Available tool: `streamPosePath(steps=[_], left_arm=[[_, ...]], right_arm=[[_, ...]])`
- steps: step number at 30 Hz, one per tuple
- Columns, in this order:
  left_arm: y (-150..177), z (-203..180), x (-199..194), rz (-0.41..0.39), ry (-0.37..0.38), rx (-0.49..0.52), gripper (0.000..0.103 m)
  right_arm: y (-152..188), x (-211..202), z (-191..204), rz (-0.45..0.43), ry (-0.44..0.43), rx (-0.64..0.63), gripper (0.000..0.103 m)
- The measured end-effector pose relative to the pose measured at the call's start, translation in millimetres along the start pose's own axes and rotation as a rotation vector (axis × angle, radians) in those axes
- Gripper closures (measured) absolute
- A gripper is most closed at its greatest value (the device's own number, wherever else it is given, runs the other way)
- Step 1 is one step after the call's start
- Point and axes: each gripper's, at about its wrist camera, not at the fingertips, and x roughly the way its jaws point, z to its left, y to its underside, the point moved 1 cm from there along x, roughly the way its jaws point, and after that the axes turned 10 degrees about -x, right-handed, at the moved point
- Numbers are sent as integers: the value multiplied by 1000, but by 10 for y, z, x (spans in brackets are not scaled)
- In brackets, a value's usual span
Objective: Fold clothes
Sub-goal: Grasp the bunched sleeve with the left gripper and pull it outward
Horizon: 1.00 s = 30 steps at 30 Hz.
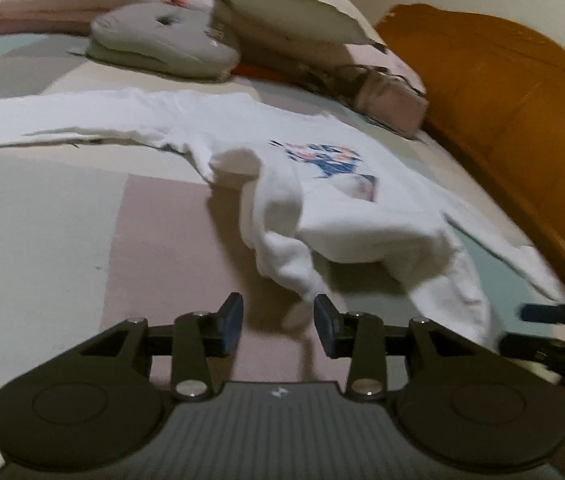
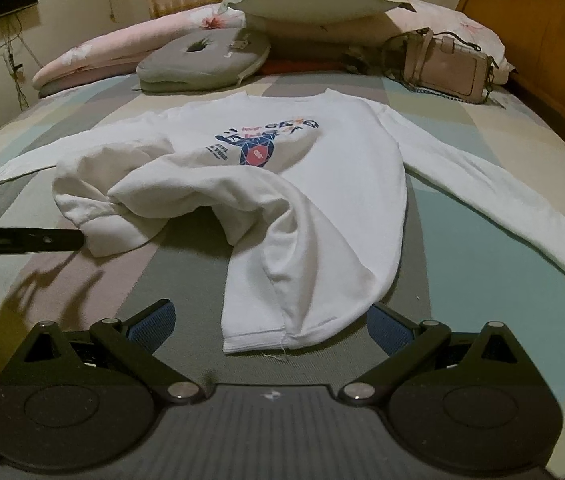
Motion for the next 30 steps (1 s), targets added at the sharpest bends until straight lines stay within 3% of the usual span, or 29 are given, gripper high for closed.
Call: streamPosePath(steps=[6,7,8,21,25,30], left_arm=[[4,-91,212,9,77,3,71],[0,-98,214,-4,72,6,93],[-9,-99,211,-12,67,6,101],[-114,65,-515,-41,3,39,102],[-60,88,-701,-25,-11,50,102],[10,208,-641,10,-13,-7,99]], right_arm=[[30,32,-70,14,6,30,0],[32,39,-82,15,6,38,0],[32,44,-90,16,3,45,0],[71,28,-165,-7,-83,175,1],[81,35,-168,-8,-150,223,12],[141,70,-184,12,-193,278,12]])
